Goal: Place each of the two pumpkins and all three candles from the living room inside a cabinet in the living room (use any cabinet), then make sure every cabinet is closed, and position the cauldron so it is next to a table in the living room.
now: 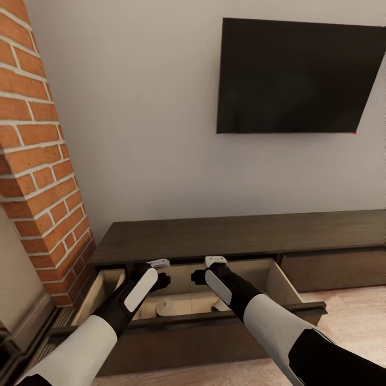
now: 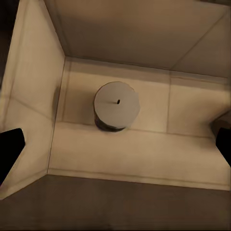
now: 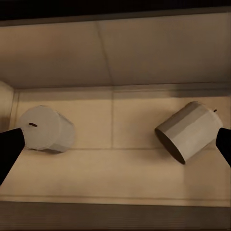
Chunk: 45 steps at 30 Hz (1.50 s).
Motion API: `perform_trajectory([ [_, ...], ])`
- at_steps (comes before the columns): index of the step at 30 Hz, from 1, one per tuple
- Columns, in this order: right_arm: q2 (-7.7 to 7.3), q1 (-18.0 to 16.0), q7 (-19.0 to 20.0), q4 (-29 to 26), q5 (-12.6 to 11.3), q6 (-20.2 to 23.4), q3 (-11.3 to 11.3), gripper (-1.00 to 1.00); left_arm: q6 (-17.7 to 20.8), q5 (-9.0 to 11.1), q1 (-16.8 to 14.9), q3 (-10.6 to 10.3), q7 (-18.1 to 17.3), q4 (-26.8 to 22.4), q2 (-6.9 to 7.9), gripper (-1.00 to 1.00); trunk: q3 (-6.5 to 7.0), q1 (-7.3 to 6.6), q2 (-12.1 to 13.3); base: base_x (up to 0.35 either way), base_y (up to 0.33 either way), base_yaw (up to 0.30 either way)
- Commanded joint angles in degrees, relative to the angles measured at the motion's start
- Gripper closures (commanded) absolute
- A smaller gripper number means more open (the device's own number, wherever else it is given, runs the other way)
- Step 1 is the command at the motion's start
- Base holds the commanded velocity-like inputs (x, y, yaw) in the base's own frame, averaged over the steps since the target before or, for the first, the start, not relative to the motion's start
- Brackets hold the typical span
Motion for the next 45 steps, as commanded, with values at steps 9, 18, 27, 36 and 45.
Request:
perform_trajectory([
  [9, 0.00, -0.1, -0.5, 0.0, -1.3, 0.1, 0.2, -1.00, 0.0, 0.6, 0.0, -0.1, 0.7, -0.1, 0.07, -1.00, 1.94, -0.25, 0.1, -0.129, 0.064, 0.000],
  [18, 0.00, -0.1, -0.5, 0.0, -3.4, 0.1, 0.2, -1.00, 0.0, 0.6, 0.0, -0.3, 0.7, -0.1, 0.07, -1.00, 3.93, -0.49, 0.2, -0.240, 0.101, 0.000],
  [27, 0.00, -0.1, -0.5, 0.0, -3.4, 0.0, 0.2, -1.00, 0.0, 0.6, 0.0, -0.4, 0.7, -0.1, -0.02, -1.00, 5.78, -1.39, 1.7, -0.309, 0.135, 0.000],
  [36, 0.00, -0.1, -0.5, 0.0, -3.4, -0.1, 0.3, -1.00, 0.0, 0.6, 0.0, -0.3, 0.7, 0.3, -0.02, -1.00, 7.40, -3.37, 5.3, -0.310, 0.136, 0.000],
  [45, -0.06, 0.1, -0.6, 0.0, -3.4, -0.2, 0.3, -1.00, -0.5, 0.6, 0.2, -0.3, 0.7, 0.4, 0.07, -1.00, 9.01, -5.34, 8.9, -0.310, 0.136, 0.154],
])
